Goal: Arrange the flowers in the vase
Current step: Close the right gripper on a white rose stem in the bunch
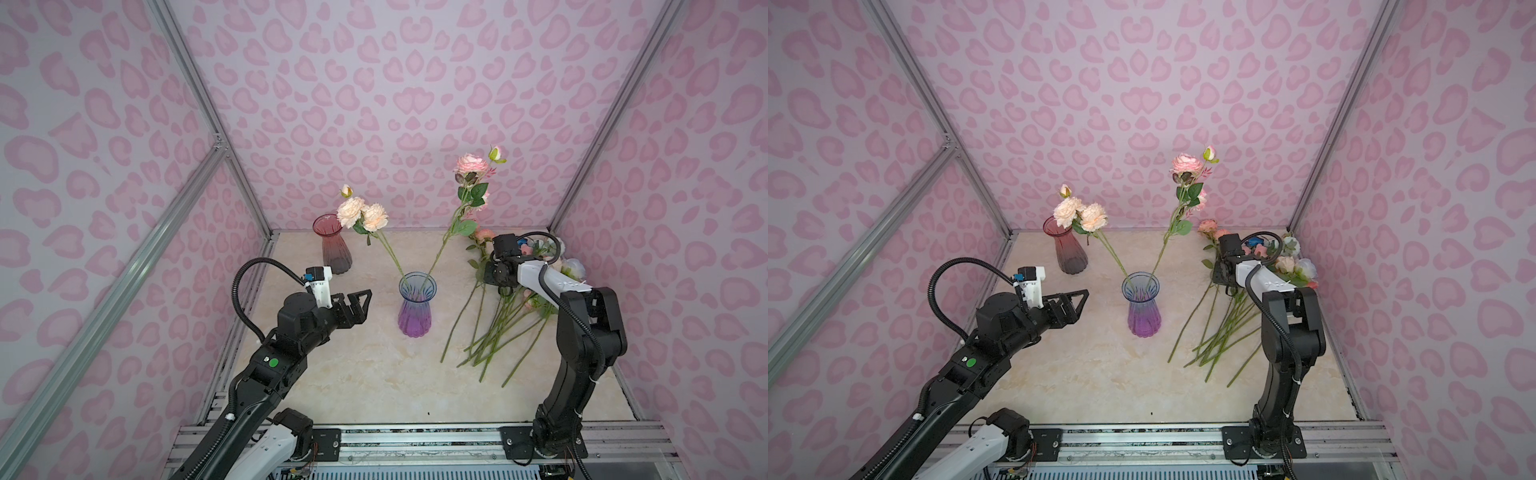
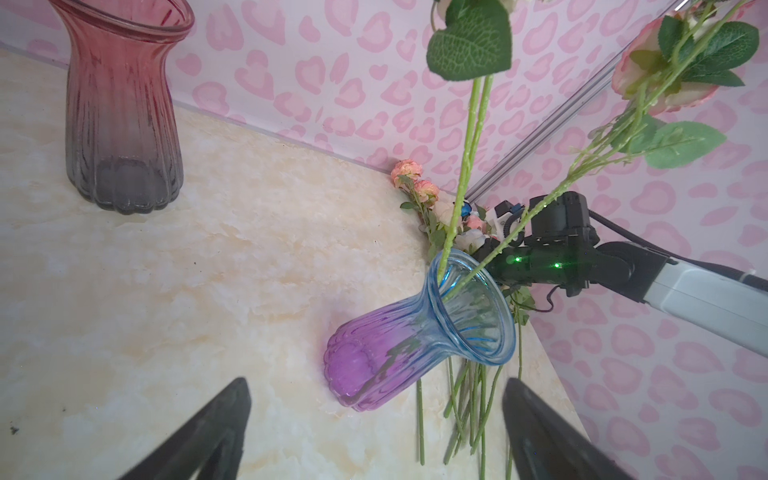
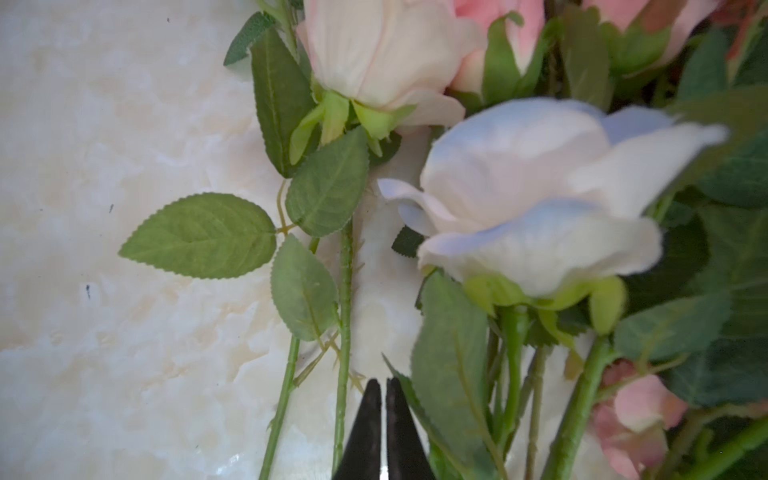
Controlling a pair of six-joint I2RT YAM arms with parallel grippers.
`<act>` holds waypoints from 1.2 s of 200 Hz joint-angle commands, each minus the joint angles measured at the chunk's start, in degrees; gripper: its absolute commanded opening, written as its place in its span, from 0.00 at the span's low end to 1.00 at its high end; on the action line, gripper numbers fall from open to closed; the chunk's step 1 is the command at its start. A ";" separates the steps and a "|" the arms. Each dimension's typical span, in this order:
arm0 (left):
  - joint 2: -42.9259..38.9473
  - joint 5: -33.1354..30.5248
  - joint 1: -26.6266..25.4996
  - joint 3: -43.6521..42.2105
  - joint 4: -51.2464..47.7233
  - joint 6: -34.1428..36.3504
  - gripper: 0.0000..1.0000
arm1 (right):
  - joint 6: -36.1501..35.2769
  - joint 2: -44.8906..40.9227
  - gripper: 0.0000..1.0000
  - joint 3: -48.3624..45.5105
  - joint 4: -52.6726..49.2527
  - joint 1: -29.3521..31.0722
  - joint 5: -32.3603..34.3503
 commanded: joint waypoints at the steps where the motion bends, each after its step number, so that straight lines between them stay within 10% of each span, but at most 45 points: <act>1: 0.53 0.28 0.14 0.32 1.25 0.91 0.96 | 0.65 -0.71 0.16 0.16 1.43 0.20 -0.24; 78: 1.56 0.18 0.14 0.20 1.42 0.91 0.96 | 6.92 9.02 0.29 8.39 -0.27 2.10 -6.30; 240: 3.05 0.27 0.14 -0.21 1.95 1.02 0.96 | 9.54 13.59 0.19 8.01 0.21 3.81 -4.82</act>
